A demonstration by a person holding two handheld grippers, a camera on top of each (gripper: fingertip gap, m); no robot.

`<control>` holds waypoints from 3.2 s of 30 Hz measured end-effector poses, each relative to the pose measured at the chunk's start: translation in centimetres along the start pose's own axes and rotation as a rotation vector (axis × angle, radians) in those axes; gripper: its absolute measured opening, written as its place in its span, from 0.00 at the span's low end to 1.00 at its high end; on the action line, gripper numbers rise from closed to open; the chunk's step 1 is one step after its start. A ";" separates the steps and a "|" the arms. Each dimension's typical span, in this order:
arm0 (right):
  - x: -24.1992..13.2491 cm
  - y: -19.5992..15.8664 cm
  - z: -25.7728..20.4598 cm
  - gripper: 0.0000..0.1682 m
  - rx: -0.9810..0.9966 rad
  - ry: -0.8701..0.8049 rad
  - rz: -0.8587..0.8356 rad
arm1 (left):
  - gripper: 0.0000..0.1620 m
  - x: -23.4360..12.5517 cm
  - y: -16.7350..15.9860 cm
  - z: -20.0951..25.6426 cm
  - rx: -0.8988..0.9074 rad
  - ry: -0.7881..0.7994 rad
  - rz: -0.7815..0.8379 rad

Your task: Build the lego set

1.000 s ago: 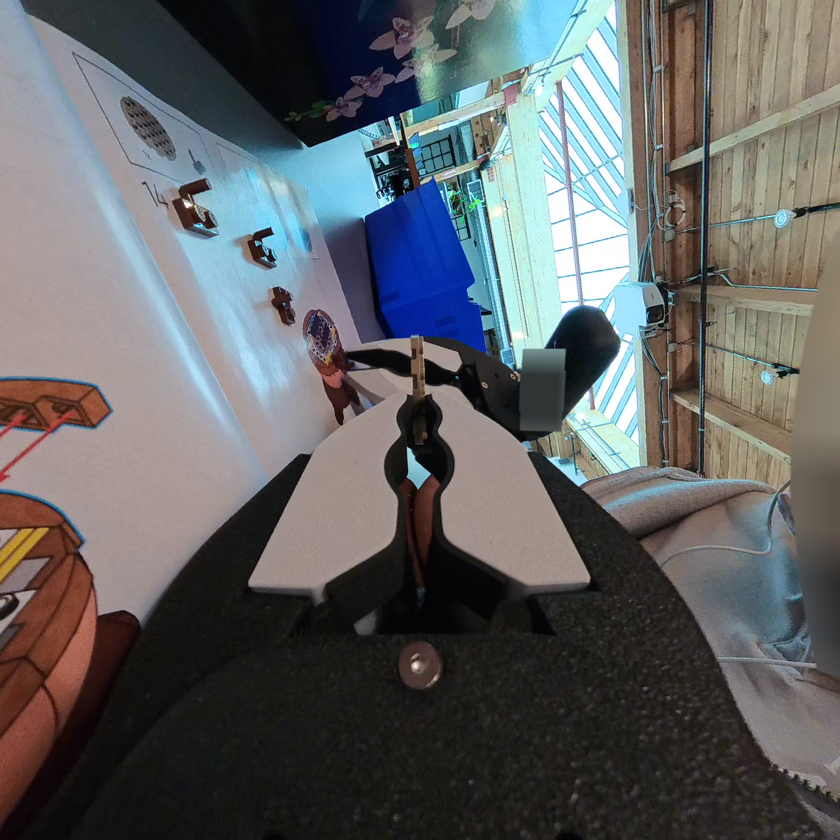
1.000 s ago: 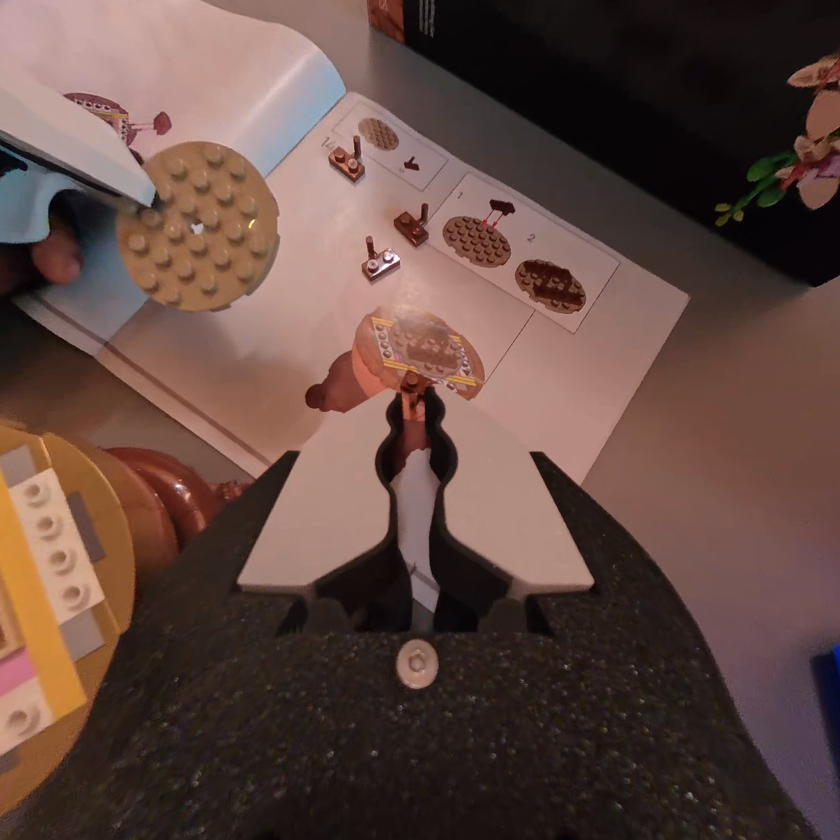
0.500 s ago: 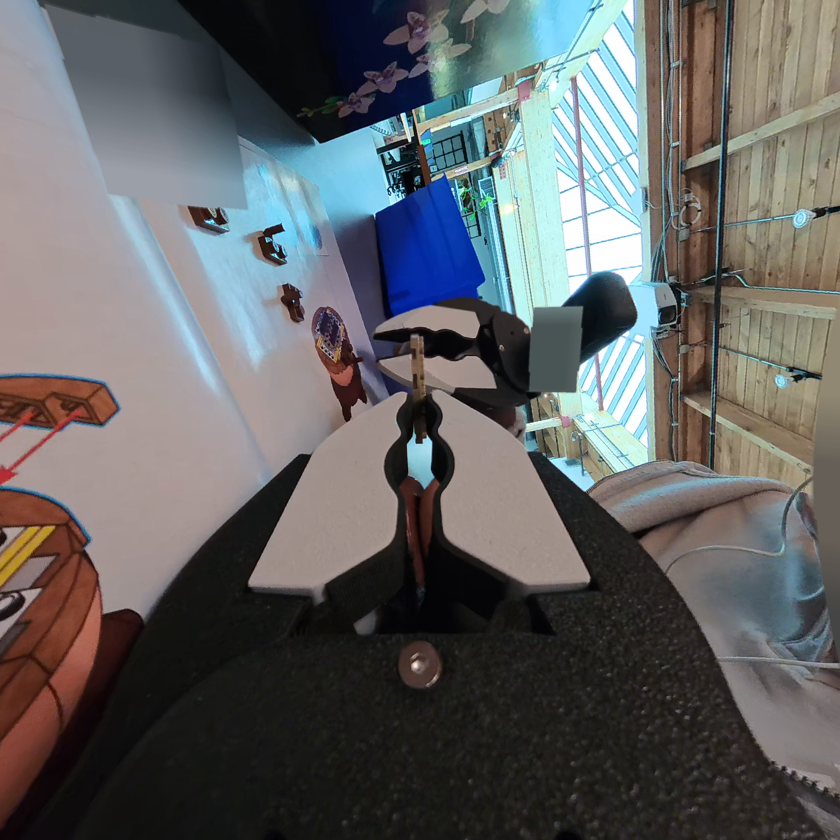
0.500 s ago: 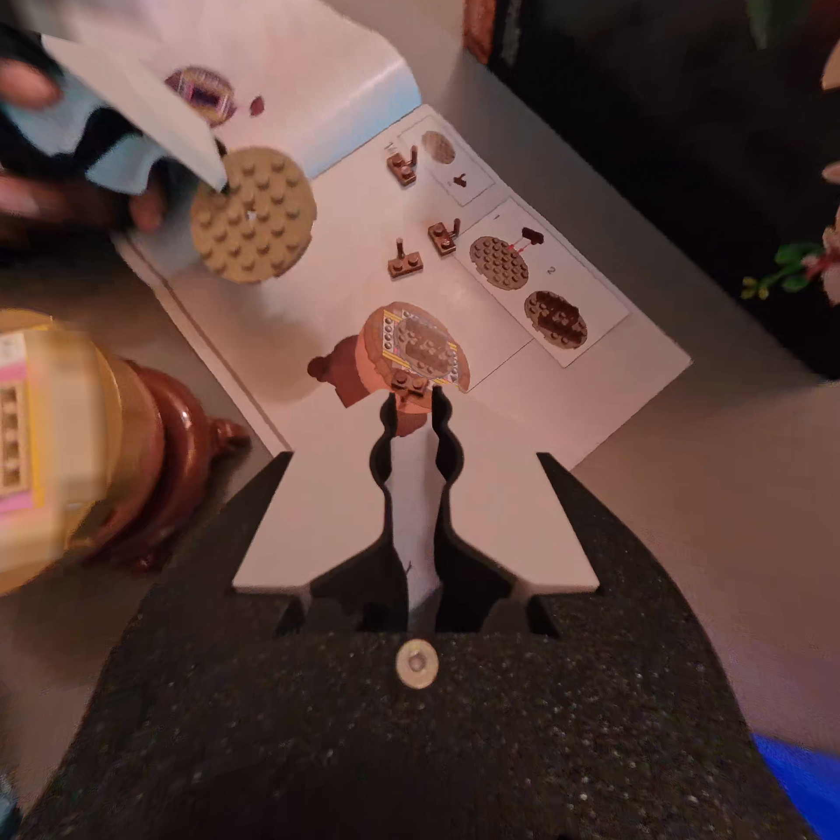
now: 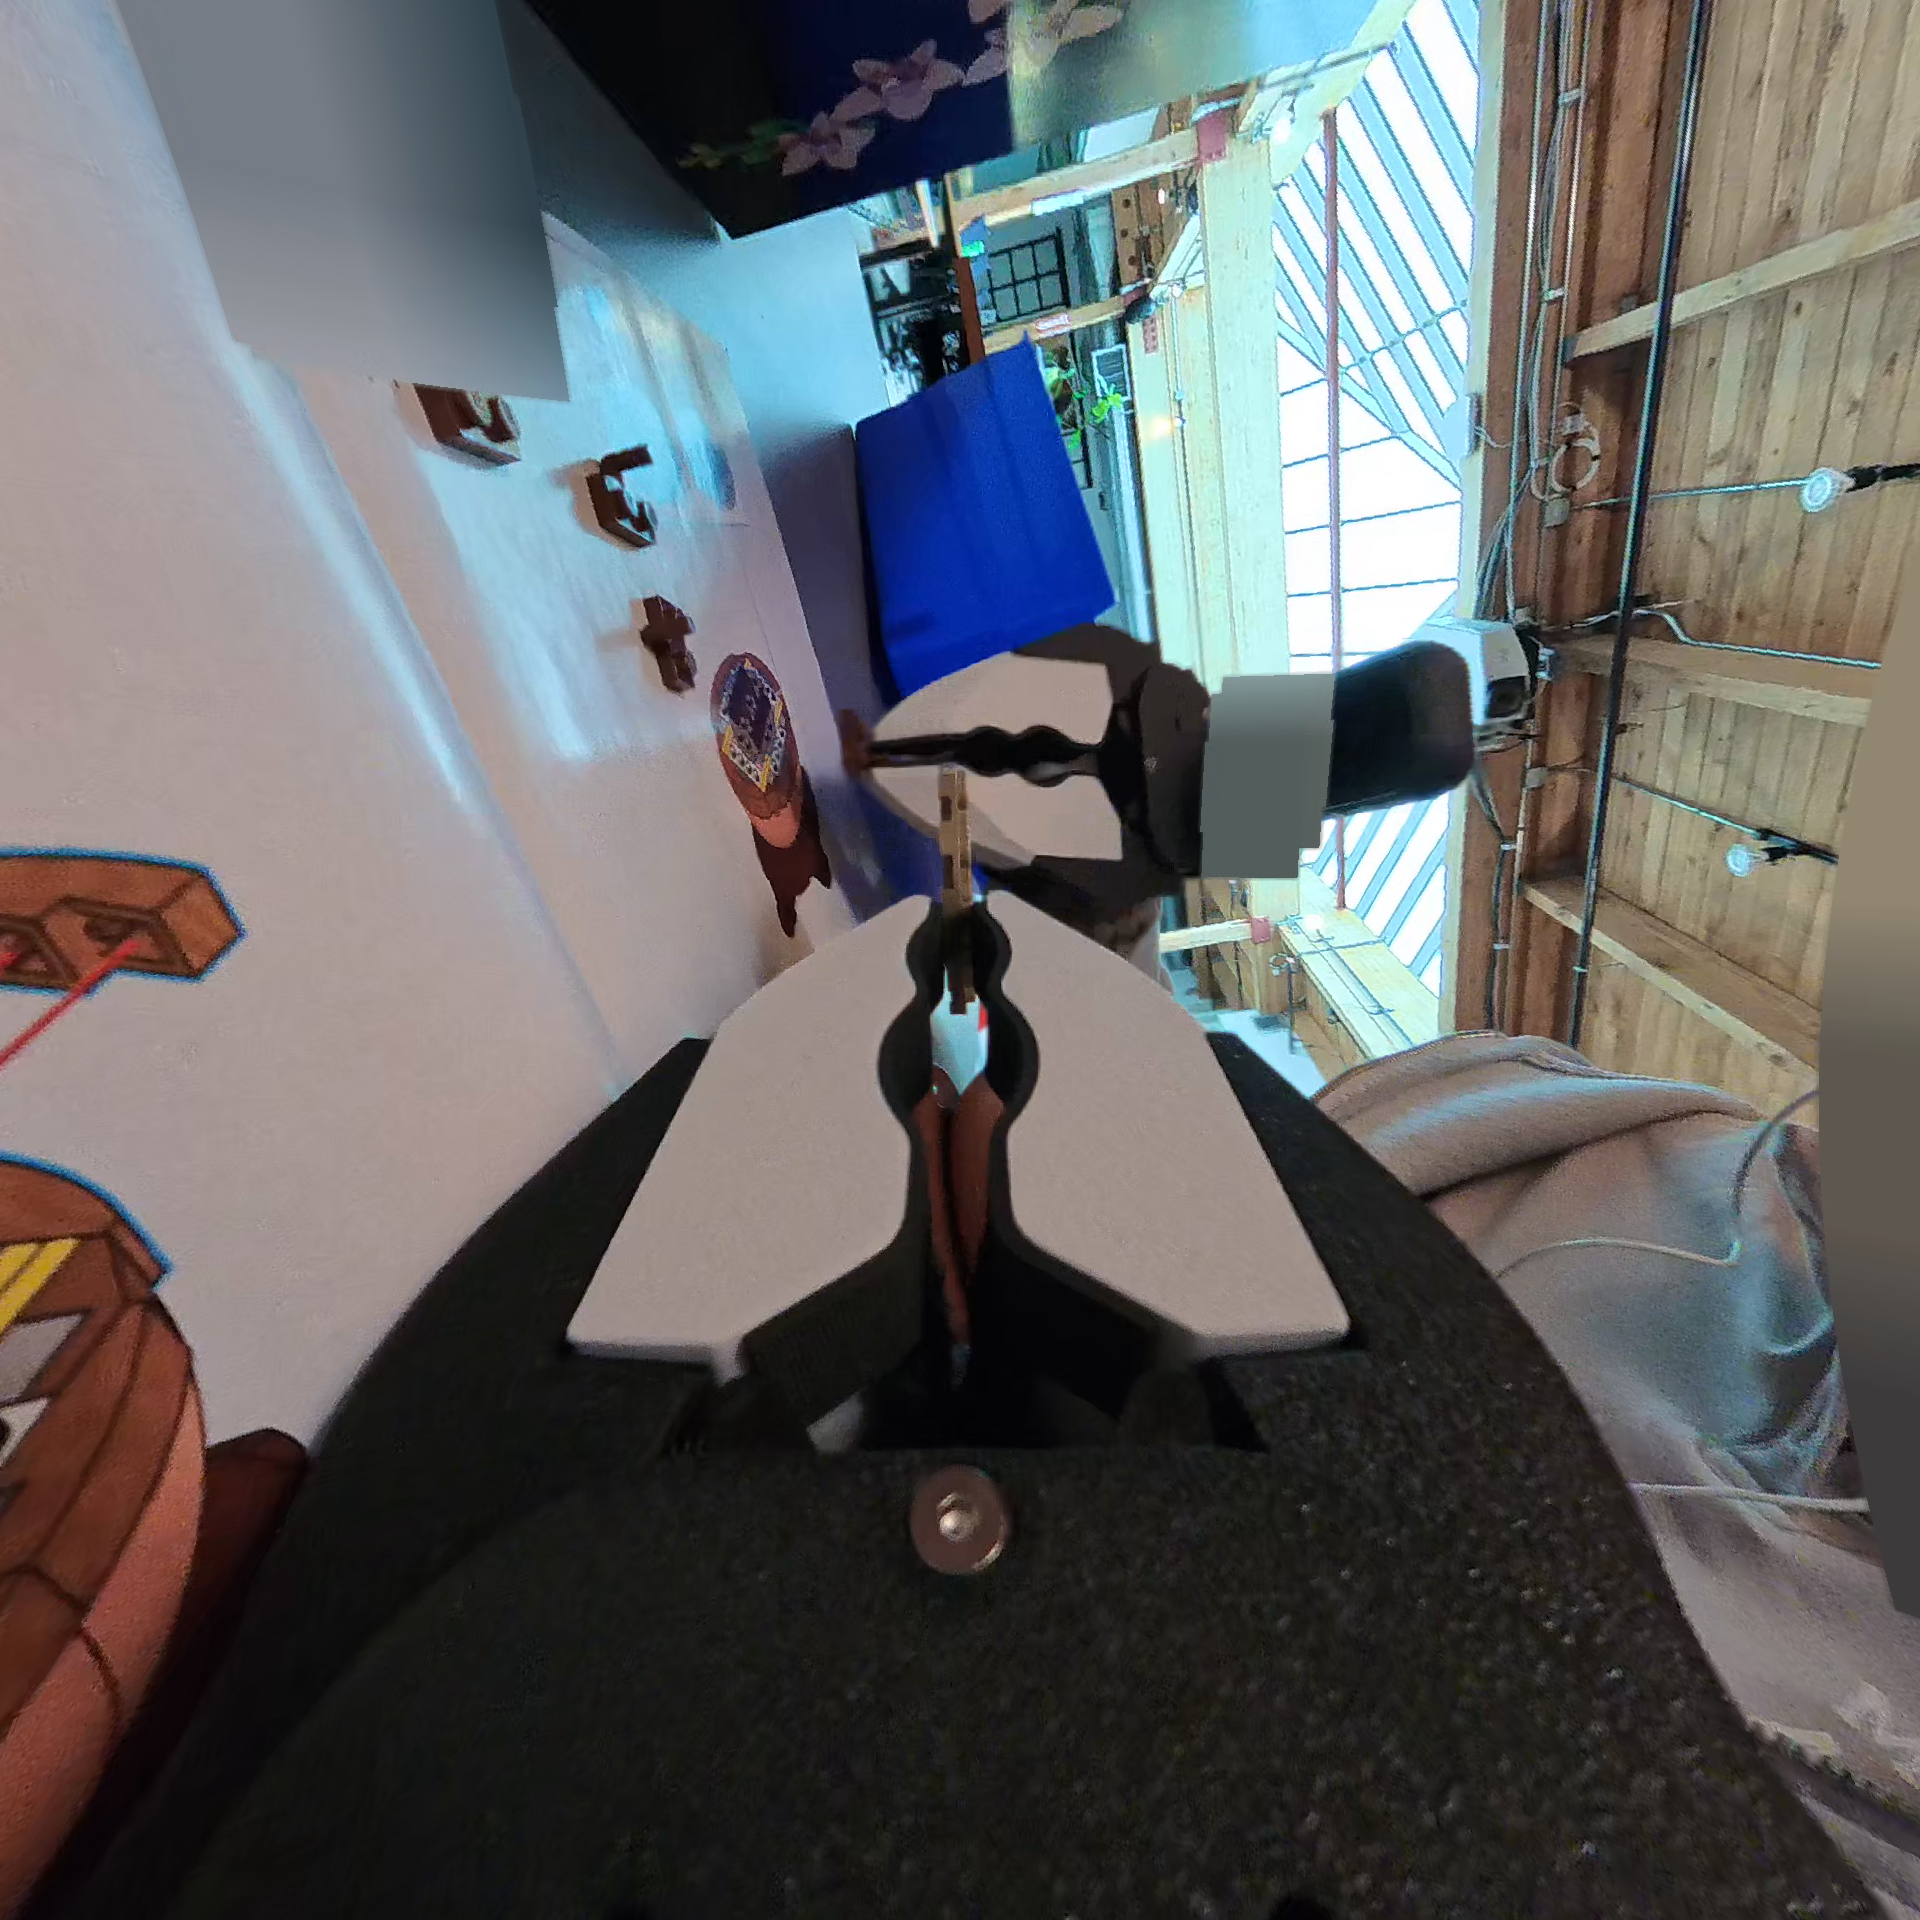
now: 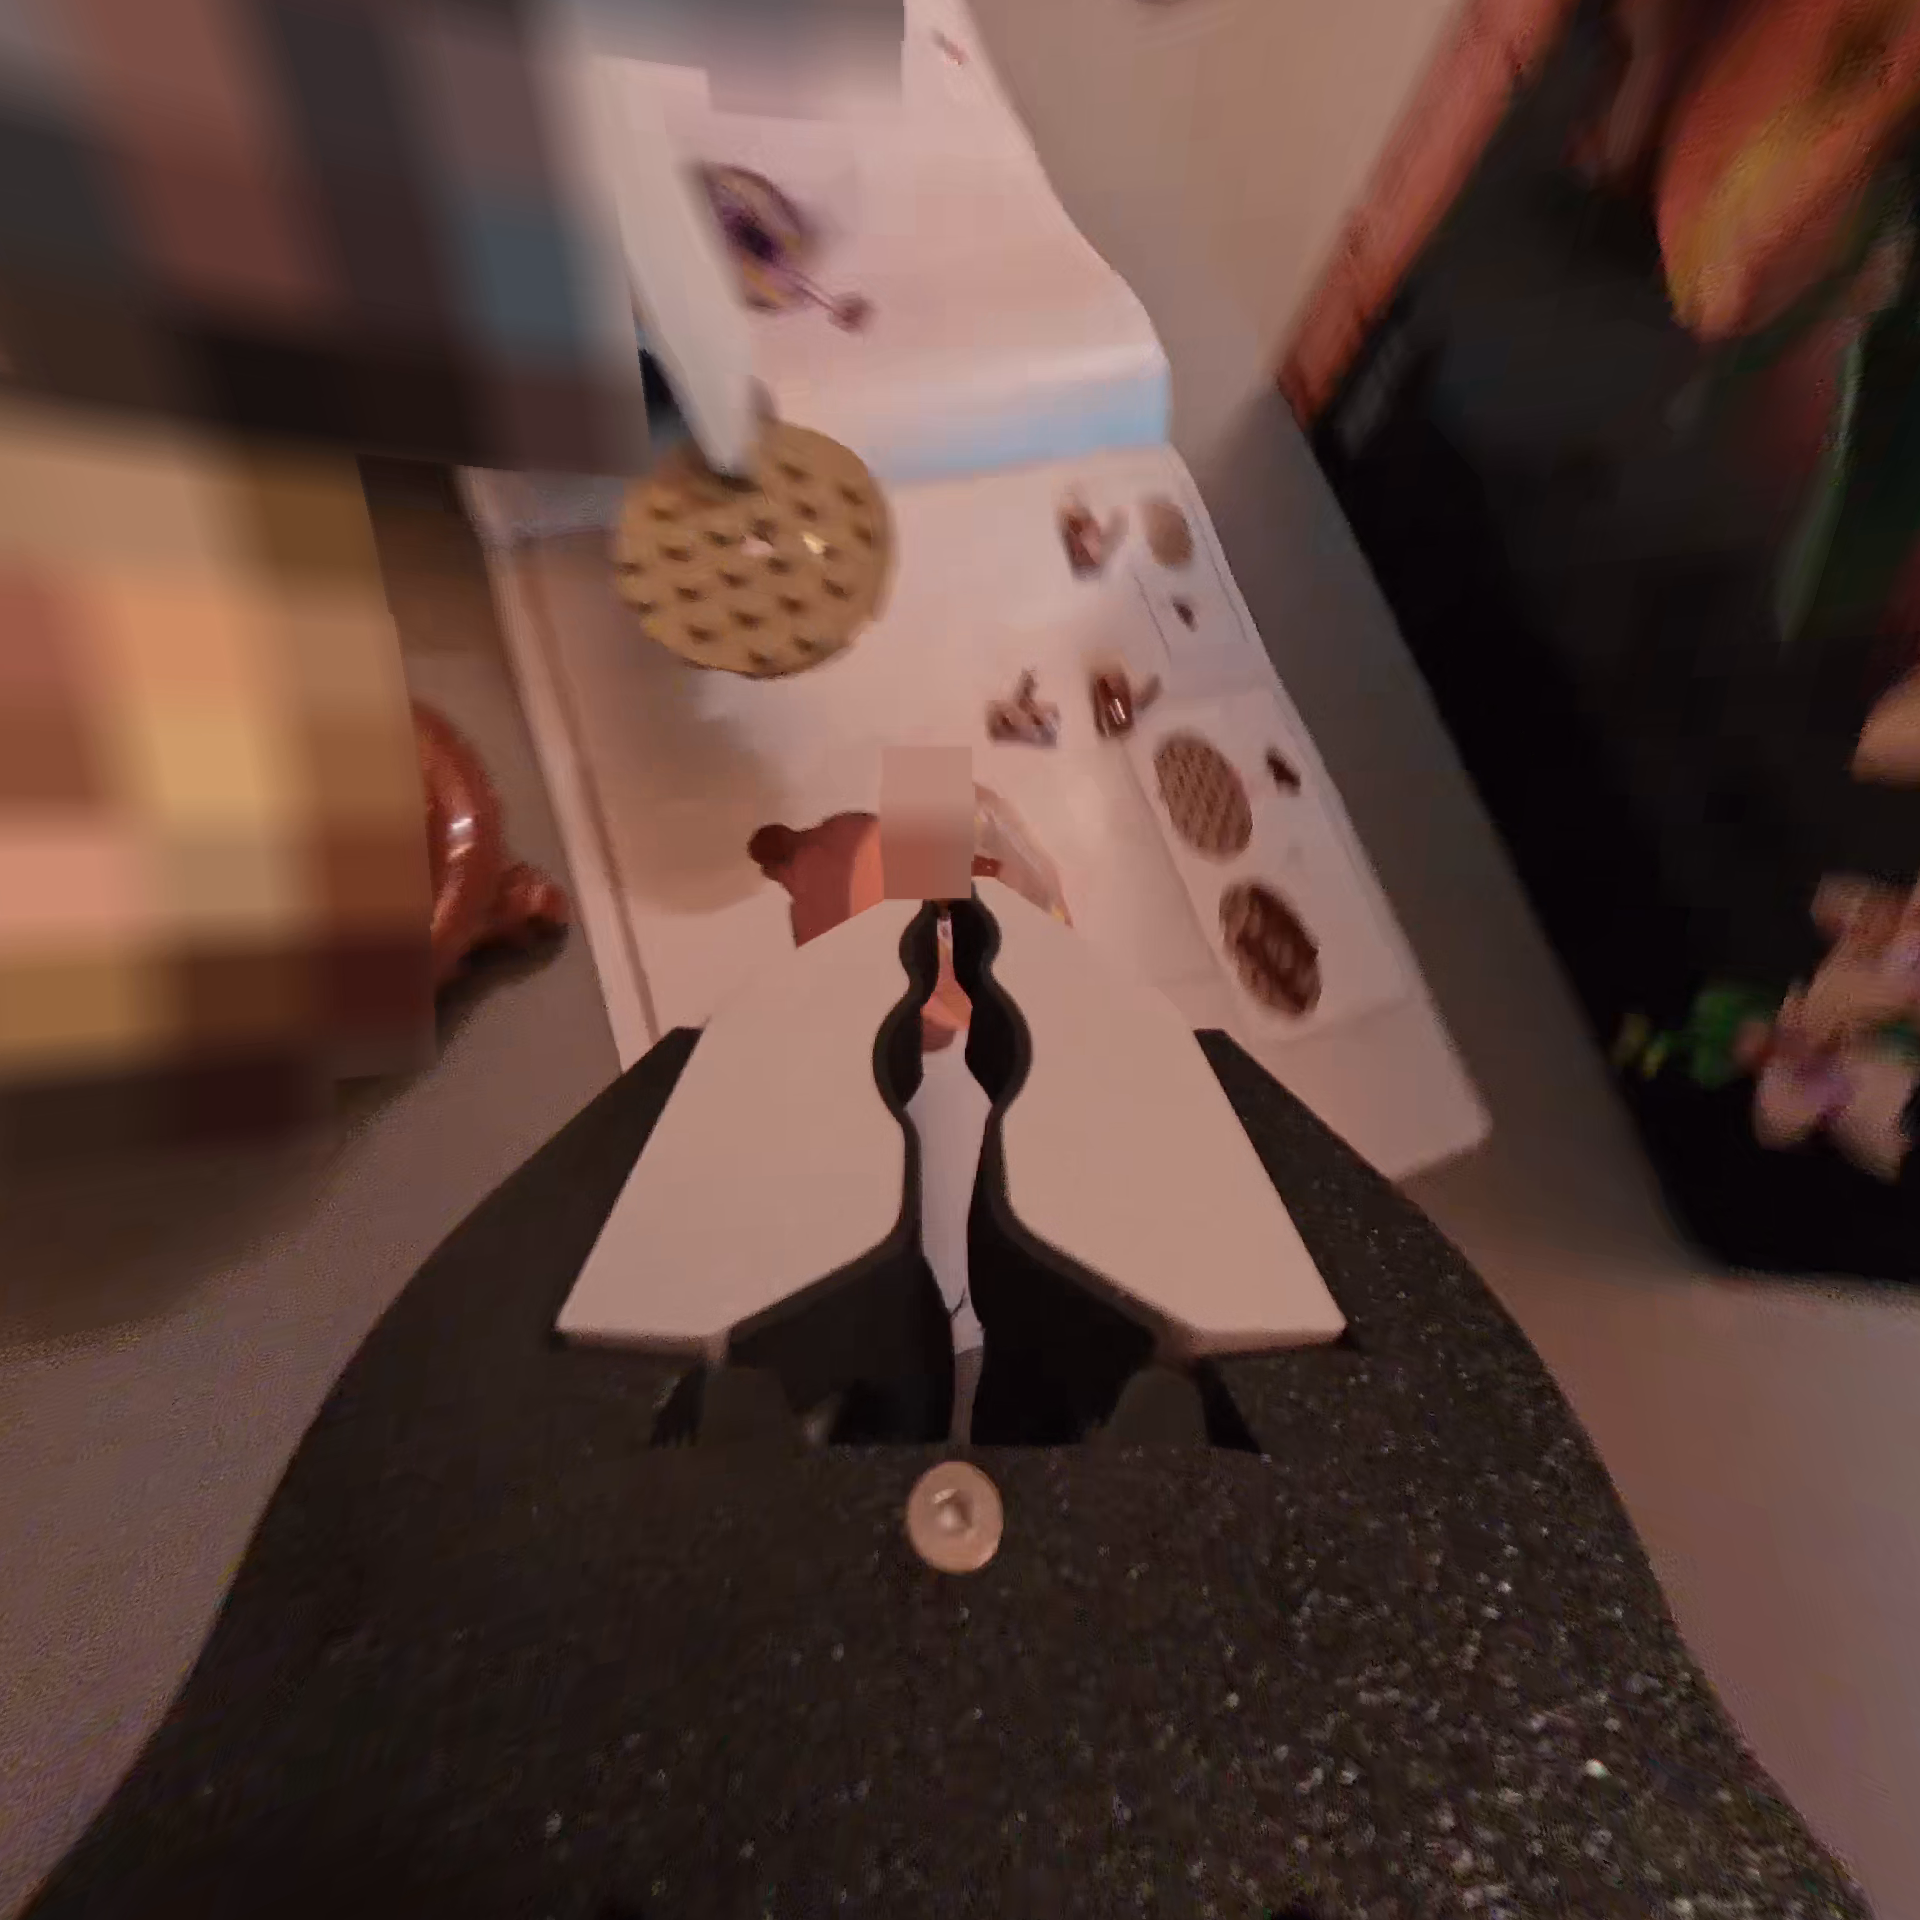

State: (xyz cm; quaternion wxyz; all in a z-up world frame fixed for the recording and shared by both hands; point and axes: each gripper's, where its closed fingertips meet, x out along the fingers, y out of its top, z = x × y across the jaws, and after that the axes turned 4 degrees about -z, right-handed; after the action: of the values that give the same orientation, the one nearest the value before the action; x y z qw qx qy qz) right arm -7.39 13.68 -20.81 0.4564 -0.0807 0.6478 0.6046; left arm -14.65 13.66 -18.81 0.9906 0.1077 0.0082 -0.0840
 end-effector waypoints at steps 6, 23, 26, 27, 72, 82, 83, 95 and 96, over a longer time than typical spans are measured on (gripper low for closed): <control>-1.6 3.8 -0.1 0.02 -0.325 0.129 0.104 | 0.02 0.0 -0.2 0.2 -0.033 -0.036 -0.024; 0.5 5.5 -2.2 0.02 -0.485 0.239 0.158 | 0.02 -0.1 -0.1 0.5 -0.063 -0.075 -0.027; 0.8 5.4 -2.3 0.02 -0.486 0.242 0.150 | 0.03 -0.1 -0.1 0.5 -0.063 -0.074 -0.027; 0.8 5.4 -2.3 0.02 -0.487 0.241 0.147 | 0.03 -0.1 -0.1 0.5 -0.063 -0.074 -0.028; -0.1 4.5 -2.8 0.02 -0.599 0.382 0.033 | 0.03 0.2 -0.9 0.5 -0.055 -0.068 -0.084; -1.1 5.7 -3.8 0.01 -0.965 0.678 -0.070 | 0.02 0.4 -2.0 1.1 -0.085 -0.124 -0.179; -1.0 5.6 -3.9 0.01 -1.005 0.704 -0.086 | 0.02 0.4 -2.1 1.1 -0.087 -0.131 -0.187; -0.8 5.3 -4.6 0.01 -1.293 0.957 -0.153 | 0.02 0.3 -3.0 1.7 -0.106 -0.179 -0.265; -0.7 5.2 -4.6 0.01 -1.306 0.969 -0.156 | 0.02 0.3 -3.0 1.7 -0.105 -0.177 -0.265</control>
State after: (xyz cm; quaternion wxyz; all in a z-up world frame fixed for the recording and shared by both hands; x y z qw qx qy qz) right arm -12.70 10.72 -17.27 0.0275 -0.6278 0.2829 0.7246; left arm -14.80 10.38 -17.78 0.9719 0.0459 -0.0607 -0.2225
